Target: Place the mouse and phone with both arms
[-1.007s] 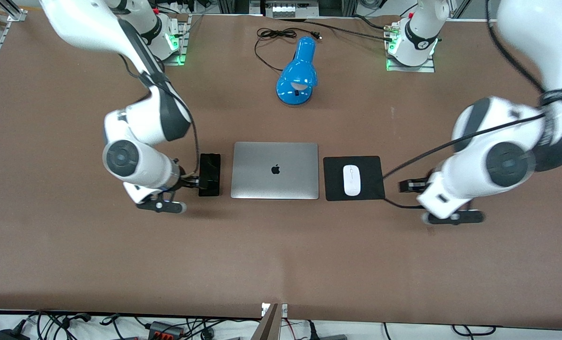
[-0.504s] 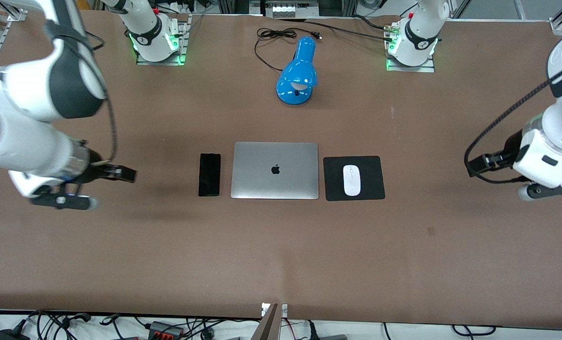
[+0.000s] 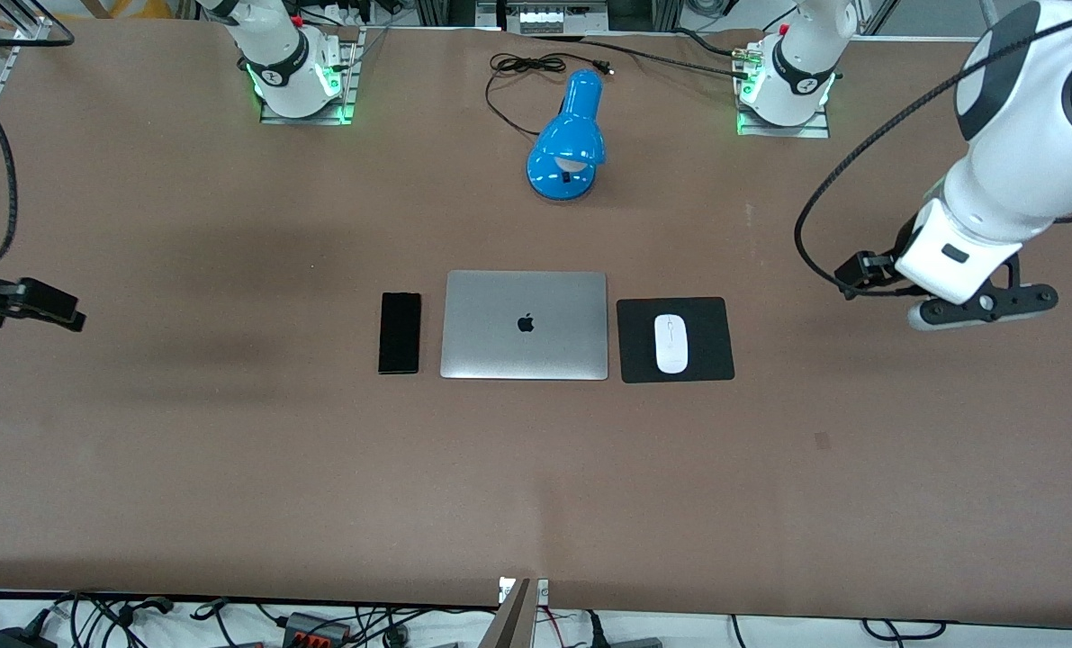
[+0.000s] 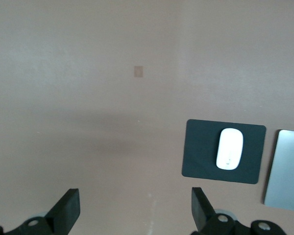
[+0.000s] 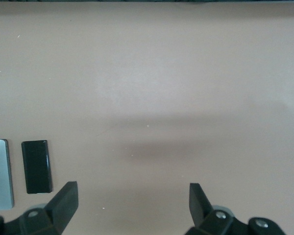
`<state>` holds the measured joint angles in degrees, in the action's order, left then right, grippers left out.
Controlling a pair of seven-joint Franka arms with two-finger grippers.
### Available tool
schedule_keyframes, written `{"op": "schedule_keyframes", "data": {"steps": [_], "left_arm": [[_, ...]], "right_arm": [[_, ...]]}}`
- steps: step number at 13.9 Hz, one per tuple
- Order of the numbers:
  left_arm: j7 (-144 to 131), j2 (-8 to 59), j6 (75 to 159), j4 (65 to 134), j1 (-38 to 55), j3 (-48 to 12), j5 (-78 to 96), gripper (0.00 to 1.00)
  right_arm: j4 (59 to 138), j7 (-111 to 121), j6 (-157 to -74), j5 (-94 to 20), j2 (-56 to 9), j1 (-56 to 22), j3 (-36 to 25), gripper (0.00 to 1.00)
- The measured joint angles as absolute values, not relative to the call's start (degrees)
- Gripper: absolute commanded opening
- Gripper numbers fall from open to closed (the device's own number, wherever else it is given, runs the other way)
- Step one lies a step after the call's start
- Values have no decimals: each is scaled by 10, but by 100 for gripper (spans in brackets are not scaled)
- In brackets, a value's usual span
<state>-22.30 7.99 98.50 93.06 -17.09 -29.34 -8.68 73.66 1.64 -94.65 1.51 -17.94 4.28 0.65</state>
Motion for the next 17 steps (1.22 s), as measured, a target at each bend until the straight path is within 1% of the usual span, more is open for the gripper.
{"op": "schedule_keyframes", "data": {"steps": [1, 3, 4, 5, 7, 9, 11, 13, 17], "left_arm": [[-215, 66, 999, 945, -158, -265, -77, 100], [-168, 59, 1011, 950, -96, -169, -65, 100], [-128, 59, 1005, 948, -77, -139, -62, 100], [-88, 57, 983, 945, -70, -126, -58, 100], [-60, 47, 943, 942, -66, -124, -52, 100], [-60, 40, 940, 941, -66, -121, -14, 100], [-60, 39, 949, 939, -66, -117, 3, 100], [-69, 39, 954, 939, -66, -116, 5, 100], [-88, 39, 954, 939, -64, -117, 5, 100]], "right_arm": [[737, 18, -945, 15, -175, 43, 6, 100], [737, 18, -936, 15, -166, 40, 7, 100], [740, 18, -935, 15, -161, 39, 7, 100], [751, 18, -936, 15, -152, 39, 7, 100], [804, 18, -962, 15, -119, 39, 7, 100], [879, 18, -993, 16, -73, 39, 7, 100], [934, 18, -1001, 16, -36, 39, 7, 100], [957, 19, -1000, 16, -18, 38, 8, 100], [961, 26, -982, 15, -13, 38, 10, 100]]}}
